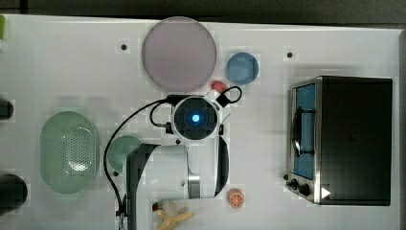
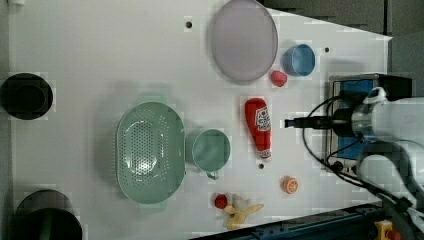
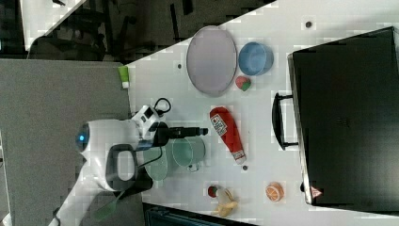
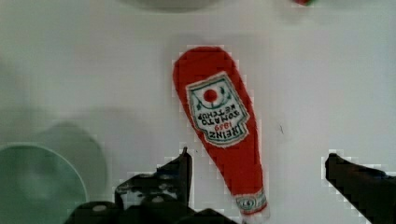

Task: Pick Ketchup from the table and place it in strainer.

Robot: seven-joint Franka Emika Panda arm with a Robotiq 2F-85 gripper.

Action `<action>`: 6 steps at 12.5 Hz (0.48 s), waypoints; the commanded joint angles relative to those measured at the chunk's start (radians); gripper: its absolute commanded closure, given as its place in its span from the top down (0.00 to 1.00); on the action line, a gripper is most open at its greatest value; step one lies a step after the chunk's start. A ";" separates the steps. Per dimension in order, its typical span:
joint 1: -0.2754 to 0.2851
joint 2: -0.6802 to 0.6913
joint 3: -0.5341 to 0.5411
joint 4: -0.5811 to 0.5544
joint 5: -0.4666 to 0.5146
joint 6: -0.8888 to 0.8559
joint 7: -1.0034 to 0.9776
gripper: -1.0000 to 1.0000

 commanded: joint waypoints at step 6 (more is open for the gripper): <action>0.001 0.212 0.004 -0.039 0.007 0.274 -0.241 1.00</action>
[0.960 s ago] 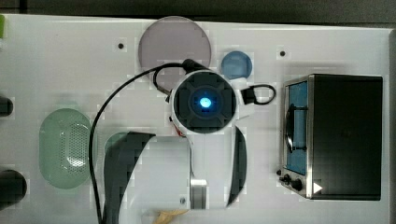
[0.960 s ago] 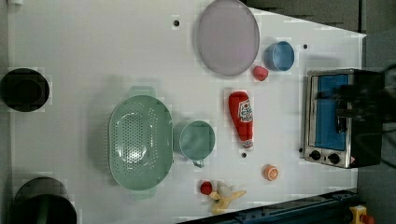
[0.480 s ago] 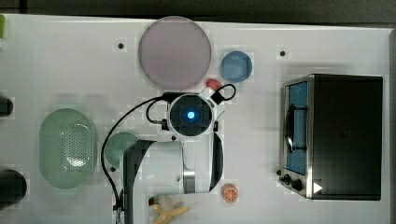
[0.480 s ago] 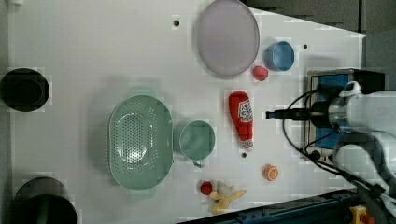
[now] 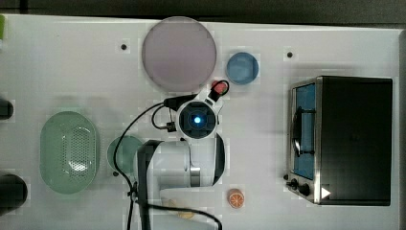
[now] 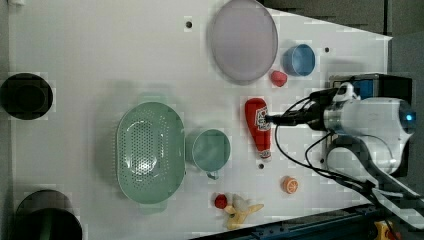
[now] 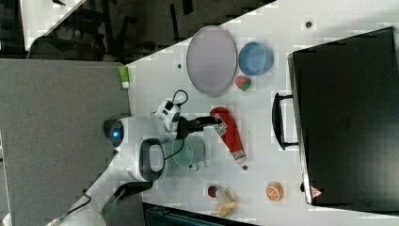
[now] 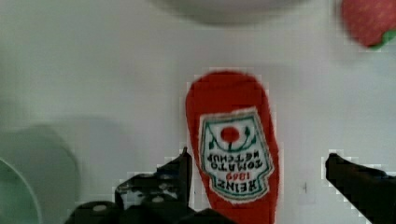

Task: Pick Ketchup from the table and place it in strainer.

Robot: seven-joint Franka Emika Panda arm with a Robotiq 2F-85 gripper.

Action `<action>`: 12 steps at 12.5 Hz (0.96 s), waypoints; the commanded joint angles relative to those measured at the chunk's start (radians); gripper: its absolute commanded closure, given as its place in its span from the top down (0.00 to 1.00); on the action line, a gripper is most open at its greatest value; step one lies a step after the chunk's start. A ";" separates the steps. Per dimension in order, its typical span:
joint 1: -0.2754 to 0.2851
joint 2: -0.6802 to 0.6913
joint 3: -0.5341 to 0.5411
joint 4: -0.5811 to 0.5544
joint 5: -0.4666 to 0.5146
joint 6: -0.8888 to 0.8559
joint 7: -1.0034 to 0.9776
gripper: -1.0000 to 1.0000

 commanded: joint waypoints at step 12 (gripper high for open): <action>0.000 0.099 -0.001 -0.020 0.006 0.156 -0.054 0.54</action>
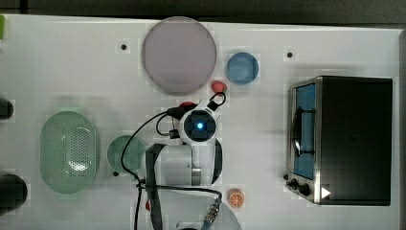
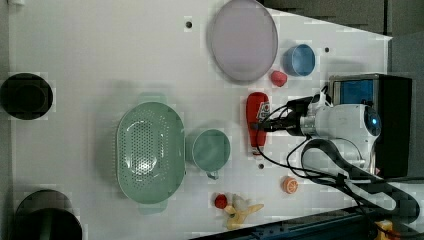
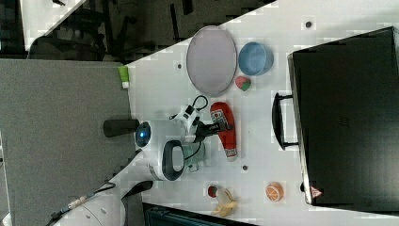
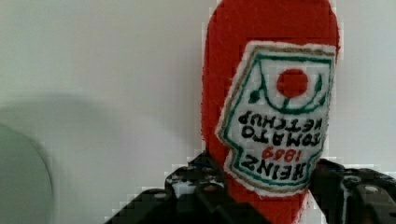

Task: Pick Ketchup from the table and place it in strainer.

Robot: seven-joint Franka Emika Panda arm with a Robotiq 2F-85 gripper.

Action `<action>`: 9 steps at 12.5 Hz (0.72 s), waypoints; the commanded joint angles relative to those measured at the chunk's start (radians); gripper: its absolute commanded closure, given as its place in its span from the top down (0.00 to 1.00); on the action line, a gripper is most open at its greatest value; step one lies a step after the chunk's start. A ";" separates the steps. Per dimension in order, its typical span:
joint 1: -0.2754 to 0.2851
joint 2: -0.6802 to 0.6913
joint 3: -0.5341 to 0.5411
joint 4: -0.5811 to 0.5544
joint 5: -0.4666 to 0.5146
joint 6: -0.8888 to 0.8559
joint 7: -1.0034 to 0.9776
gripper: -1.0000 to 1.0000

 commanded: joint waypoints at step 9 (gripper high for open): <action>0.004 -0.442 0.027 0.074 -0.004 -0.435 -0.031 0.54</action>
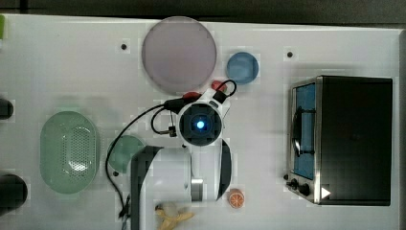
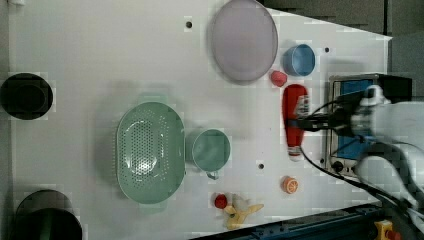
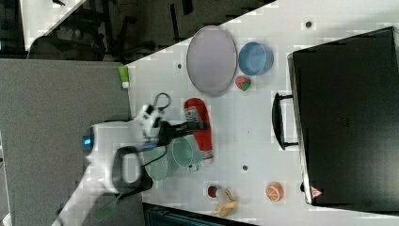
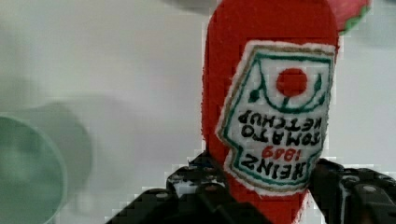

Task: Pick Ketchup from the table and place it in strainer.

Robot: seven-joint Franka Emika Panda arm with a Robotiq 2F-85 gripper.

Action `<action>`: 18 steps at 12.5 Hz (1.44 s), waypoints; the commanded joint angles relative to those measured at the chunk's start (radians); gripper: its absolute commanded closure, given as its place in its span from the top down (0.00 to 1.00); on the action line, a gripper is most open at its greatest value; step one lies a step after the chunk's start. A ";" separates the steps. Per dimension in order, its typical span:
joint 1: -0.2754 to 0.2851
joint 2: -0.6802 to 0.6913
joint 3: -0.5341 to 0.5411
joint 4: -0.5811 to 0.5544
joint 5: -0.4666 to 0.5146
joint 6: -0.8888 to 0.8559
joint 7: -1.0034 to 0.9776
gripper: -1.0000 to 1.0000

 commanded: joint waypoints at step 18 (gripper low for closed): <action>0.080 0.115 0.539 0.106 0.044 0.151 0.865 0.54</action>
